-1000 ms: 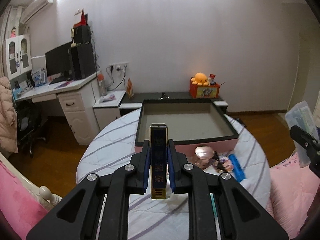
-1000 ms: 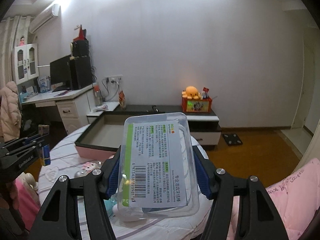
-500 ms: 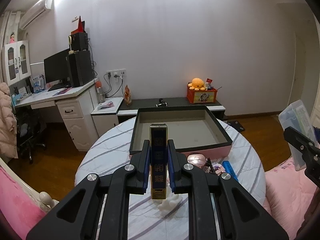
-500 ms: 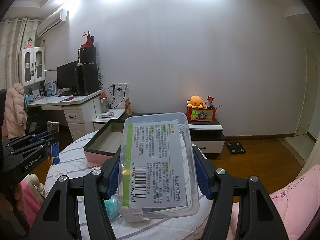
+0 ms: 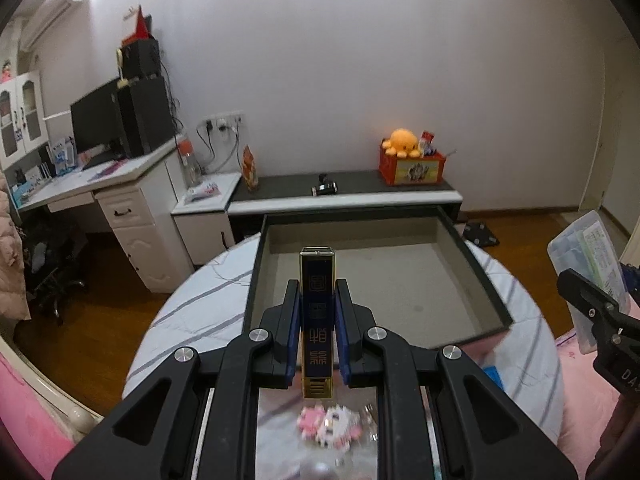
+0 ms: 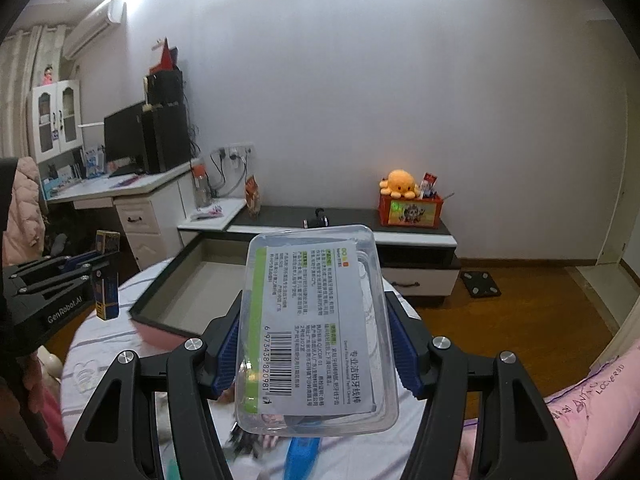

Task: Organize rigid objects
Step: 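Carry both held items over the pink box and release them inside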

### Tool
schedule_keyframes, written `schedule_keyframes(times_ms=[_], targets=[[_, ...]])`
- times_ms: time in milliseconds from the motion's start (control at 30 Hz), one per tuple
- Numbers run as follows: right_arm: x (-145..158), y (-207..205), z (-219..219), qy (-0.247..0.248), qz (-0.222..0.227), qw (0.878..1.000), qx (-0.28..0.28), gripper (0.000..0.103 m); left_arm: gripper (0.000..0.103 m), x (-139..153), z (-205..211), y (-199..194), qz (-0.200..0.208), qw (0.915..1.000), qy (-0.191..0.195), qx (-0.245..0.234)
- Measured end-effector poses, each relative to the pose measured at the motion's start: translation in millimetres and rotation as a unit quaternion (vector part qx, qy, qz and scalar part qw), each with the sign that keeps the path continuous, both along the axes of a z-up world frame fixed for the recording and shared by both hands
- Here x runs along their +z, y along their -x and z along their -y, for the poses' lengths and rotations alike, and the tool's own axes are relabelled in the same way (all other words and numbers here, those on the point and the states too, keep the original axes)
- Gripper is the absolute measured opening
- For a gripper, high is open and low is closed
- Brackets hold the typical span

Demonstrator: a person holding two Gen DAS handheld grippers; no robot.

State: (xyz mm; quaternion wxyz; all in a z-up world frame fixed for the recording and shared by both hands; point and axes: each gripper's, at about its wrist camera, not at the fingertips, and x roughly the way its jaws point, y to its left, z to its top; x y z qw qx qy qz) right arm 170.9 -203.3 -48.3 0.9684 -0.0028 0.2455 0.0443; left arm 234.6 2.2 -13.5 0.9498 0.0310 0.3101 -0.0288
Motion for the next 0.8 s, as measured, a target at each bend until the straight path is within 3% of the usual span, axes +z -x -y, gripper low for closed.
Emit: schedule_keyframes(times_ms=[267,533,567,600,667,733,800], targets=[[-37,-79,-7,0.001,-0.064,0.998,0.02,0.065,0.015,-42,3,-68,-0.077,0.997,-0.011,-0.001],[-61,-109,-9,-0.002,-0.101,0.994,0.032,0.065,0.017,-60,5,-85,-0.107,0.9942,-0.013,-0.002],[-62,-109,-9,-0.001,-0.1,0.994,0.033,0.065,0.031,-60,5,-85,-0.107,0.9942,-0.014,-0.001],[-61,-111,-9,-0.001,-0.101,0.994,0.031,0.065,0.058,-59,5,-84,-0.107,0.9942,-0.013,0.001],[-59,-113,-7,-0.001,-0.096,0.995,0.024,0.067,0.089,-55,4,-81,-0.09,0.9958,-0.009,0.004],[-57,-113,-8,-0.004,-0.093,0.995,0.024,0.081,0.089,-51,4,-79,-0.079,0.9967,-0.016,0.009],[-56,-112,-9,-0.003,-0.092,0.996,0.019,0.082,0.089,-49,1,-79,-0.076,0.997,-0.013,0.008]])
